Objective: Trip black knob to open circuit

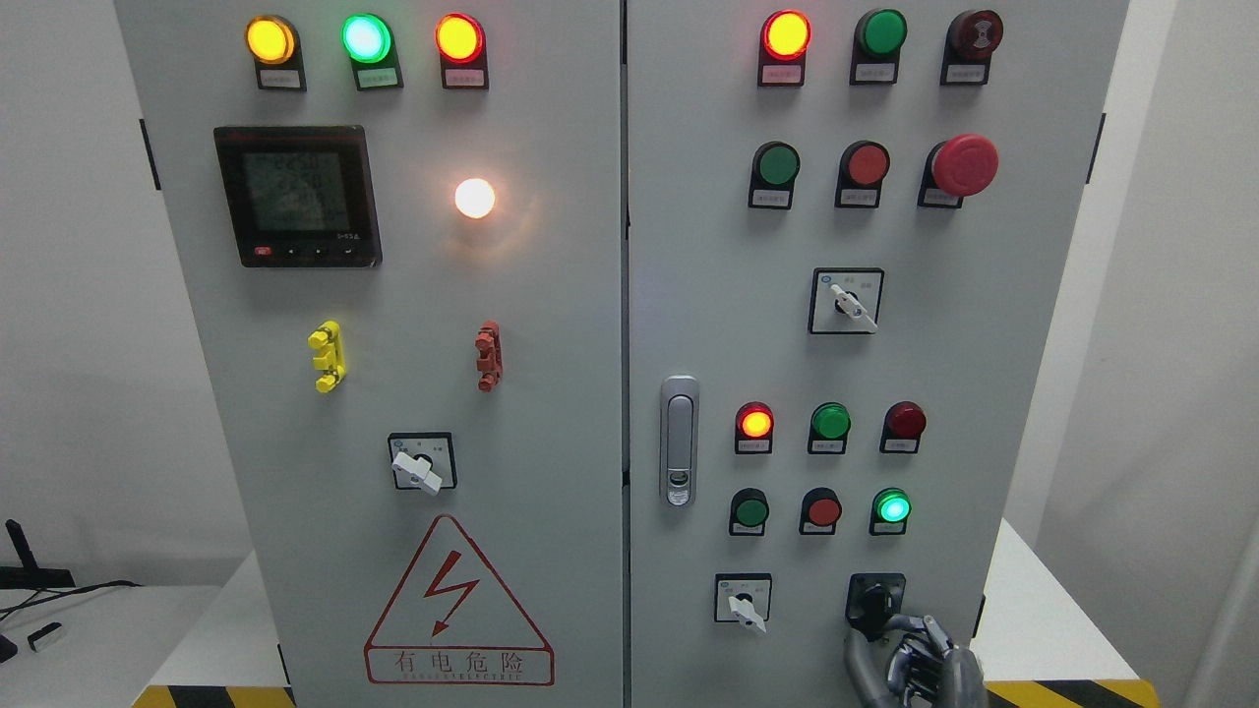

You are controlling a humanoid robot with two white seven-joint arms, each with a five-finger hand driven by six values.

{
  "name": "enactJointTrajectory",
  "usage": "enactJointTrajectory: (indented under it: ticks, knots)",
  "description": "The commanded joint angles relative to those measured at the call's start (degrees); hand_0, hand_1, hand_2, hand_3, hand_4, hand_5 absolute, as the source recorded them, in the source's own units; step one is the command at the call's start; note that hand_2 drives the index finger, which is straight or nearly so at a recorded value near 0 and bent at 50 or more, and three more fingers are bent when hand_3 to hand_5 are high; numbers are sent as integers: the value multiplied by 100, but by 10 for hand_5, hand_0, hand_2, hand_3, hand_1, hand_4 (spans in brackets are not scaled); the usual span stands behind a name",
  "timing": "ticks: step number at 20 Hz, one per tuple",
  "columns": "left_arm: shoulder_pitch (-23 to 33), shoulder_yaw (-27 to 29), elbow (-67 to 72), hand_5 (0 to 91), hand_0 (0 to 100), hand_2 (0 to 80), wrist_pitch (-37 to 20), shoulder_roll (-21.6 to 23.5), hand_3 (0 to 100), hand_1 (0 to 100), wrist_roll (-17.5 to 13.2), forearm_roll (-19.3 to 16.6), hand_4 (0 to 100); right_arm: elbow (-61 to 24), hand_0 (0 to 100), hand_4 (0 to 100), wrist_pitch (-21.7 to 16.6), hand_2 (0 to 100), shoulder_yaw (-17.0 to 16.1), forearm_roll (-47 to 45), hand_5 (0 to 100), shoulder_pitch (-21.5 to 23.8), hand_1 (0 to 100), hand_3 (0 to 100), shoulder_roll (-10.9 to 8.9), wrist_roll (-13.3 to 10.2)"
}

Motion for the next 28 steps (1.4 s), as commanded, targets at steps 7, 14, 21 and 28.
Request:
enactJointTrajectory:
  ticks: [7,14,21,28]
  knots:
    - [0,0,0,0,120,0,-4,-3,0,389,4,26,0,16,338,1000,8,502,-210,1,1000,1,728,952,-12,-4]
    - [0,0,0,0,120,0,-4,-3,0,389,4,26,0,59,335,1000,8,497,-228,1,1000,-8,728,951,-12,-13]
    - [0,0,0,0,120,0,-4,6,0,389,4,26,0,59,333,1000,8,497,-298,1,1000,-8,727,952,-12,-13]
    - [0,0,0,0,120,0,-4,6,0,389,4,26,0,51,331,1000,-1,496,-299,-7,1000,-8,727,951,-20,-13]
